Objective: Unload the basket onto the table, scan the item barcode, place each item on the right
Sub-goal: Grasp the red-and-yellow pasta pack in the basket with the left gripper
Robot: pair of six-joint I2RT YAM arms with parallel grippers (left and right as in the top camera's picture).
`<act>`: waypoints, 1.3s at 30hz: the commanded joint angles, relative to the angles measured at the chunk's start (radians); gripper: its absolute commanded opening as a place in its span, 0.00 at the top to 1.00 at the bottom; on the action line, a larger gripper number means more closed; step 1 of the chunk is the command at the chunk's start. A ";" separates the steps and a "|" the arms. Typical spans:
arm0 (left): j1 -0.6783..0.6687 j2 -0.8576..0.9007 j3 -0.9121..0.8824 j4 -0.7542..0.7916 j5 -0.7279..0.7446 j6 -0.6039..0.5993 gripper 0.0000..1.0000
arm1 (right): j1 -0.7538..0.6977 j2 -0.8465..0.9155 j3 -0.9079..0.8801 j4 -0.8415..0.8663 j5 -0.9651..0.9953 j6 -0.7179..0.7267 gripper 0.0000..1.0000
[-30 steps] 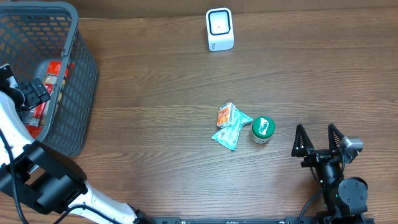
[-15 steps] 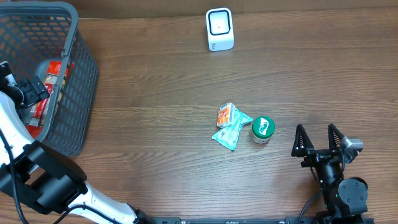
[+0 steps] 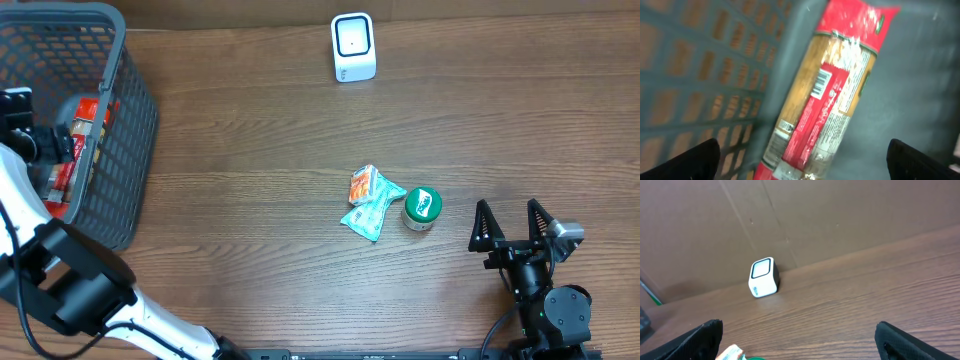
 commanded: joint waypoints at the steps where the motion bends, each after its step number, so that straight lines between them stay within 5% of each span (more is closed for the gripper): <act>1: 0.003 0.075 -0.007 -0.001 0.014 0.119 0.02 | -0.001 -0.010 -0.011 0.005 0.003 -0.004 0.00; 27: 0.027 0.295 -0.007 0.071 0.034 0.185 0.01 | -0.001 -0.010 -0.011 0.005 0.002 -0.004 0.00; 35: 0.027 0.400 -0.008 0.022 0.048 0.134 0.25 | -0.001 -0.010 -0.011 0.005 0.002 -0.004 0.00; 39: 0.027 0.453 -0.008 -0.022 0.049 0.134 0.50 | -0.001 -0.010 -0.011 0.005 0.002 -0.004 0.00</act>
